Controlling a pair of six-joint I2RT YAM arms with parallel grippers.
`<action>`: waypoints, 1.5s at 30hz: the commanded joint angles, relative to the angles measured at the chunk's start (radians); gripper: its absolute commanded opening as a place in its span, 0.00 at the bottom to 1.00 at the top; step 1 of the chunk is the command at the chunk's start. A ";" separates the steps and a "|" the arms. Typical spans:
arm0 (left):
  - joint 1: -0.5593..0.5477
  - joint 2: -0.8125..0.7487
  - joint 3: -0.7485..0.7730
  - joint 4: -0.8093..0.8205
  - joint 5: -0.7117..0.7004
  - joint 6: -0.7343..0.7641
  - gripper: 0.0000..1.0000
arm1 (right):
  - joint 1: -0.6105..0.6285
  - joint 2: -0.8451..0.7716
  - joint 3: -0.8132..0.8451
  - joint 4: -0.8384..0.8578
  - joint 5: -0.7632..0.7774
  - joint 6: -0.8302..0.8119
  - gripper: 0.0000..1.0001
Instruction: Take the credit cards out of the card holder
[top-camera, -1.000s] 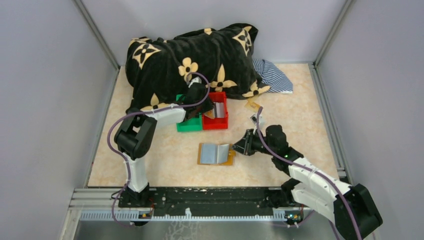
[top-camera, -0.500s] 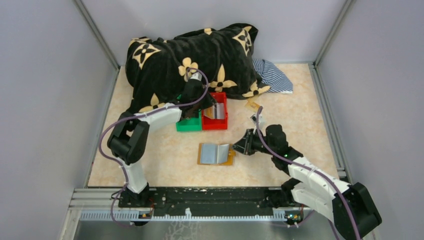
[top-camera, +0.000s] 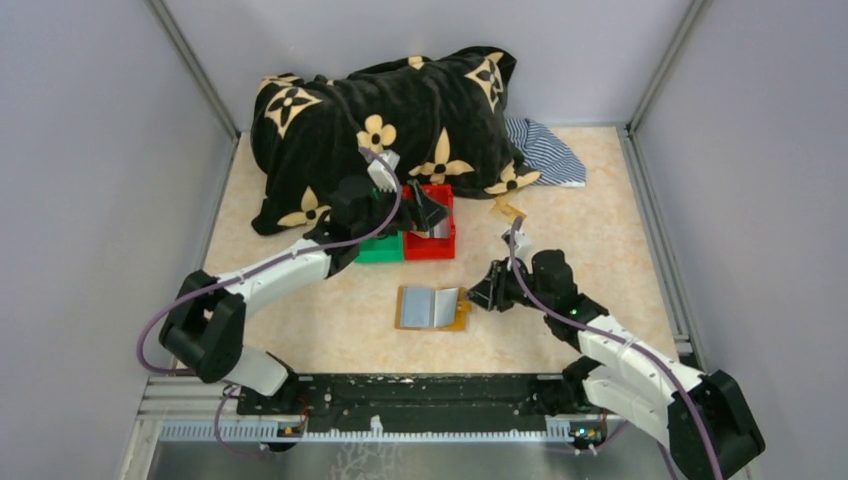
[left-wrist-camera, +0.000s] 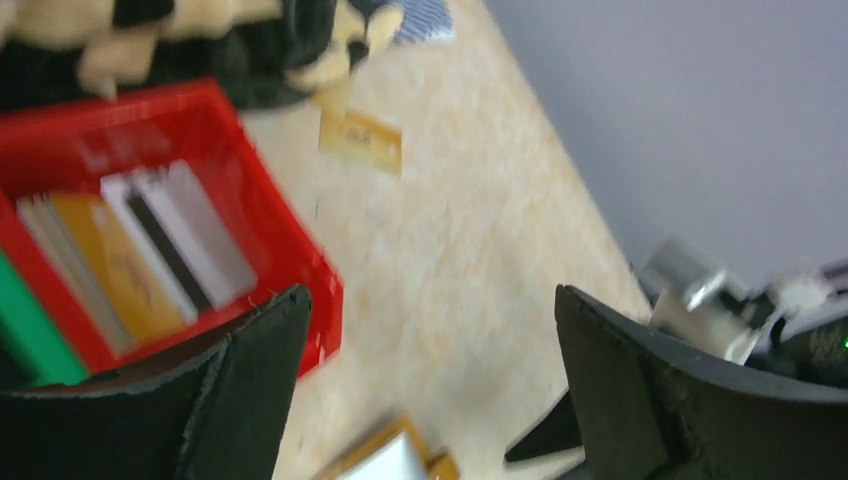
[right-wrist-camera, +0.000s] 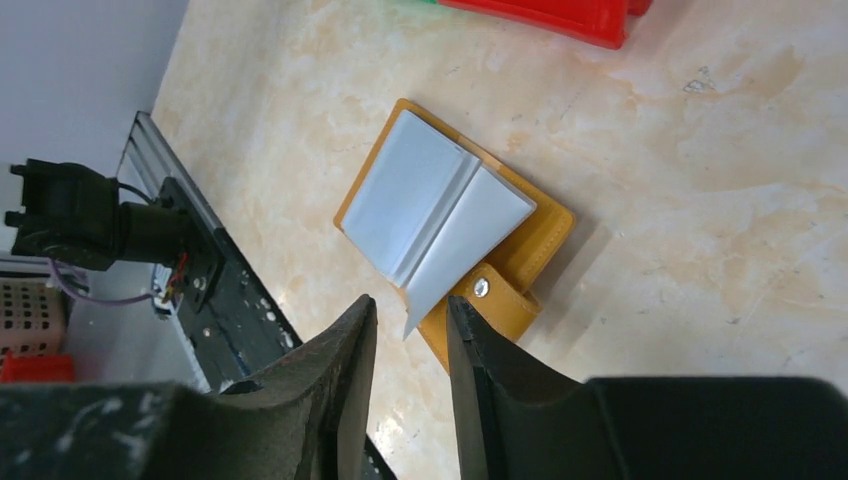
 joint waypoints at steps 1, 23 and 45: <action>-0.009 -0.133 -0.224 0.040 0.030 0.009 0.99 | -0.006 -0.048 0.085 -0.089 0.064 -0.092 0.35; -0.181 -0.603 -0.662 -0.289 -0.156 0.087 0.80 | 0.306 0.359 0.246 0.083 0.296 -0.010 0.35; -0.181 -0.426 -0.669 -0.197 -0.127 0.007 0.80 | 0.352 0.601 0.173 0.272 0.256 0.066 0.40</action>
